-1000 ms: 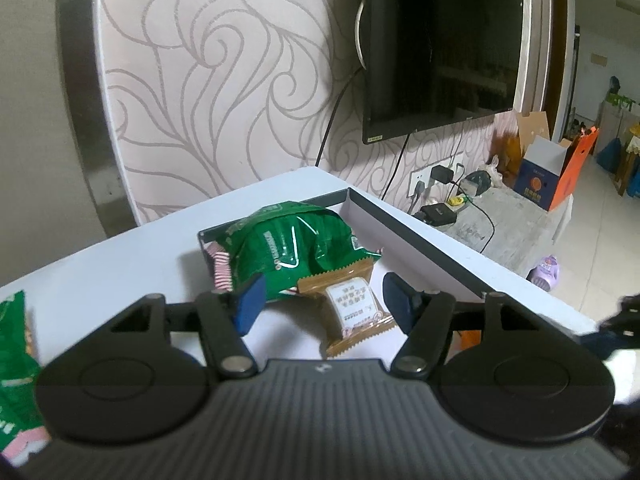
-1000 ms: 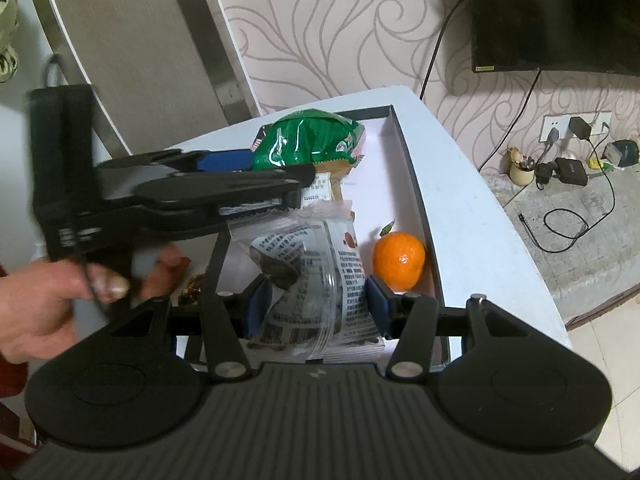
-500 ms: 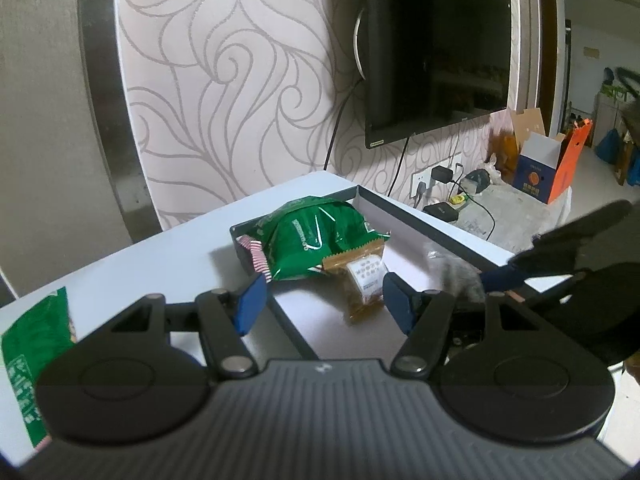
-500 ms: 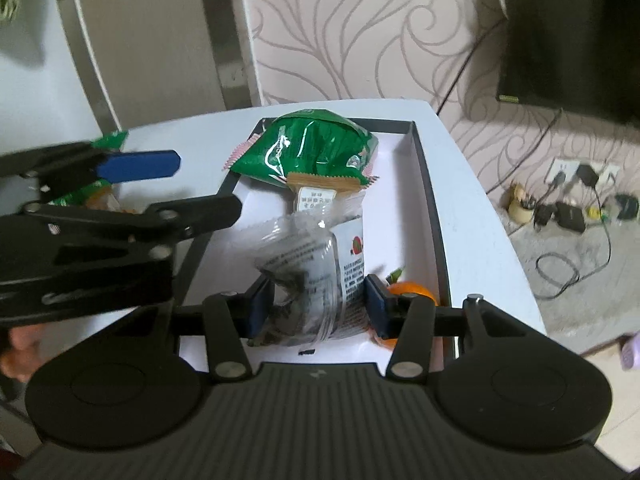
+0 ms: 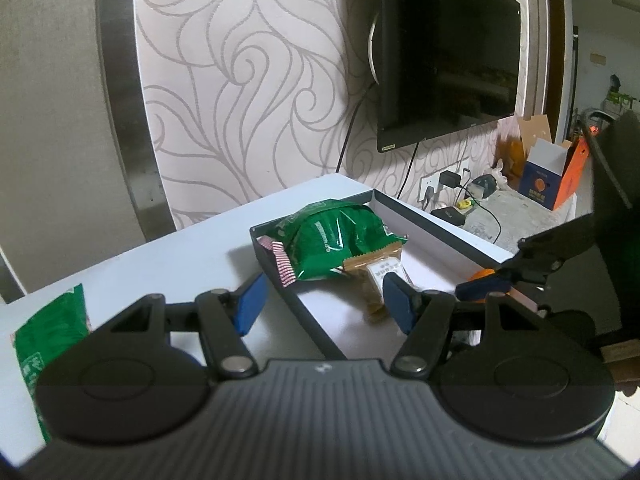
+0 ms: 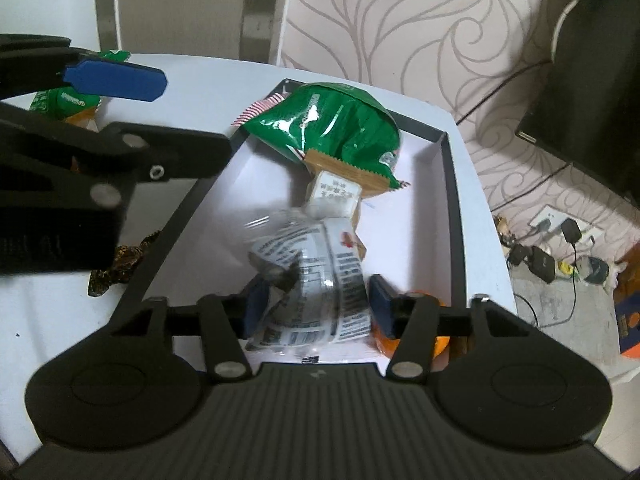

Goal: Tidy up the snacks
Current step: 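Lower the clear bread bag into the box and open the right gripper, then move both tools back to the snacks left on the table, then grasp the small clear-wrapped sweet with the left gripper while the right grasps the orange snack packet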

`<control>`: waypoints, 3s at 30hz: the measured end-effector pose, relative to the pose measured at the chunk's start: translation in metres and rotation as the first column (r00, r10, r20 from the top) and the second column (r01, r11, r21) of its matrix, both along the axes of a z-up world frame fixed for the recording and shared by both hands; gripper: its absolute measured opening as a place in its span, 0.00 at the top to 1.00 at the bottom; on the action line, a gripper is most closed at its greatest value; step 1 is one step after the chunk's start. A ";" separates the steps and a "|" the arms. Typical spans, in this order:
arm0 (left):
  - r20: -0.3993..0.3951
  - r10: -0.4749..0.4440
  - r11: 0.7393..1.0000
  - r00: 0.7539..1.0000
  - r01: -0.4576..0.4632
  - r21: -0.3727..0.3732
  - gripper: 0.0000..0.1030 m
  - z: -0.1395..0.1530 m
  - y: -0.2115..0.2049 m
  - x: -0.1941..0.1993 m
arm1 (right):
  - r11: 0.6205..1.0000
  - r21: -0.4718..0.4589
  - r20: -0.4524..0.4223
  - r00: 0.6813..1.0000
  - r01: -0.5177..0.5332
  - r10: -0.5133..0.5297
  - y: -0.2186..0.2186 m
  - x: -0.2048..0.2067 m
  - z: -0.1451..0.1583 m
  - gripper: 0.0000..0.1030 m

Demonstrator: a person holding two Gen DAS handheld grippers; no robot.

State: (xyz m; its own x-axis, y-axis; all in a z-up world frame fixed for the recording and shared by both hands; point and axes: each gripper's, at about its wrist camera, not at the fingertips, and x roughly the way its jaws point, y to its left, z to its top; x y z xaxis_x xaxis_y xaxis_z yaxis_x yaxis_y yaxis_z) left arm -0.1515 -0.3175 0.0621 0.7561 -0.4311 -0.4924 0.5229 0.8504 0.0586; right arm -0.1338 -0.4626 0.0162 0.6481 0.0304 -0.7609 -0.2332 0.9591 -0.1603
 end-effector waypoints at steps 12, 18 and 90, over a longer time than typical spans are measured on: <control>-0.011 -0.034 0.999 0.999 0.034 -0.008 0.36 -0.003 0.009 -0.004 | 0.966 0.216 0.030 0.988 0.143 -0.153 -0.016 -0.040 0.029 0.19; -0.002 -0.078 0.997 0.997 0.078 -0.004 0.36 -0.006 0.017 -0.018 | 0.935 0.273 0.020 0.971 0.225 -0.240 -0.024 -0.065 0.031 0.19; -0.109 0.142 0.989 0.984 -0.137 0.057 0.71 -0.064 0.170 -0.077 | 0.924 0.116 -0.104 0.921 -0.364 0.375 0.143 -0.006 0.002 0.60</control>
